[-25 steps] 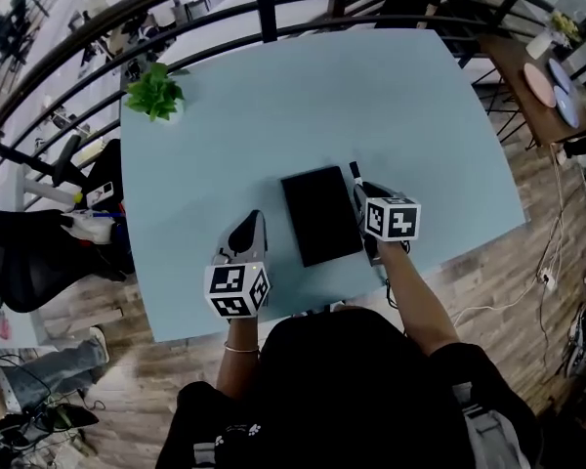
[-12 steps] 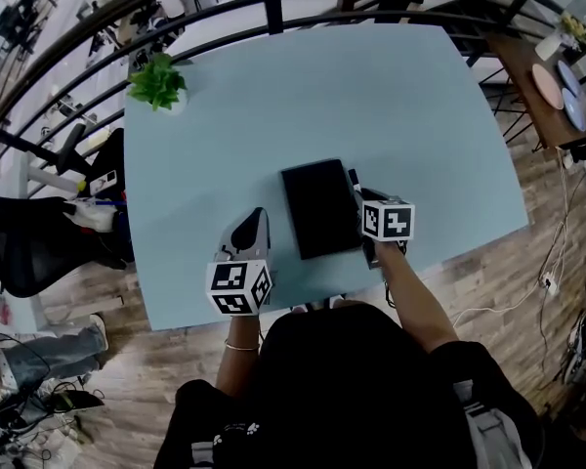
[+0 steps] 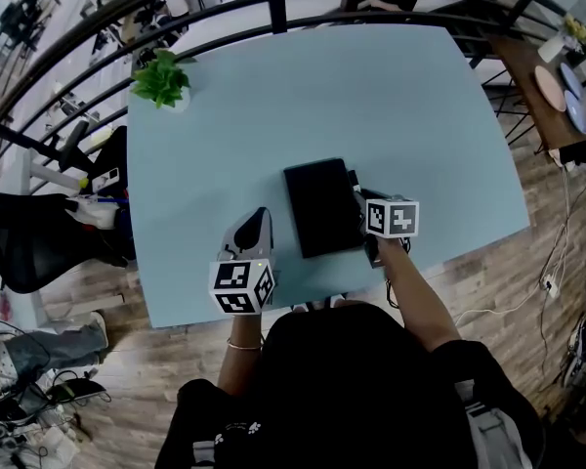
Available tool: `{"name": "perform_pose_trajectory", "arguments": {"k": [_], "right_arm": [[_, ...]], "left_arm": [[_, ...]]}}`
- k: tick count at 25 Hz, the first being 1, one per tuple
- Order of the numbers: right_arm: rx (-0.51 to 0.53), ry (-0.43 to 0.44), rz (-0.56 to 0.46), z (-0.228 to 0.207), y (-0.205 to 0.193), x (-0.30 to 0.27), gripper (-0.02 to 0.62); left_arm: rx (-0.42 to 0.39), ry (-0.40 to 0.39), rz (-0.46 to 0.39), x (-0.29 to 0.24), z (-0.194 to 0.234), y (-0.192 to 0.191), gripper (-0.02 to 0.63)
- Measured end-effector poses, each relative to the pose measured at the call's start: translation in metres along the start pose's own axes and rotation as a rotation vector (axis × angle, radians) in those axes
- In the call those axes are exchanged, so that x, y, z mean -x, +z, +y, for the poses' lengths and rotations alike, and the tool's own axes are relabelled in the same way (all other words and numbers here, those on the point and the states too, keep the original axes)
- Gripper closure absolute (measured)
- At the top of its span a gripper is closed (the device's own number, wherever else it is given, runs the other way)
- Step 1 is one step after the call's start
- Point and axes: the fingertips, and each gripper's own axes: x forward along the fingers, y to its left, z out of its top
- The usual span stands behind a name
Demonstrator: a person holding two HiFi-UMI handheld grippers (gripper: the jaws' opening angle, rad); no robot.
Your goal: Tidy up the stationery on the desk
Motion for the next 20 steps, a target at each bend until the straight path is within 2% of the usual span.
{"name": "perform_pose_trajectory", "arguments": {"k": [6, 20], "right_arm": [[-0.026, 0.013, -0.008, 0.0002, -0.0001, 0.0006, 0.520], [-0.016, 0.043, -0.011, 0.0000, 0.0005, -0.0002, 0.506]], "left_arm": [[0.008, 0.008, -0.004, 0.0021, 0.0037, 0.0012, 0.611], [0.016, 0.026, -0.003, 0.0037, 0.0085, -0.0017, 0.611]]}}
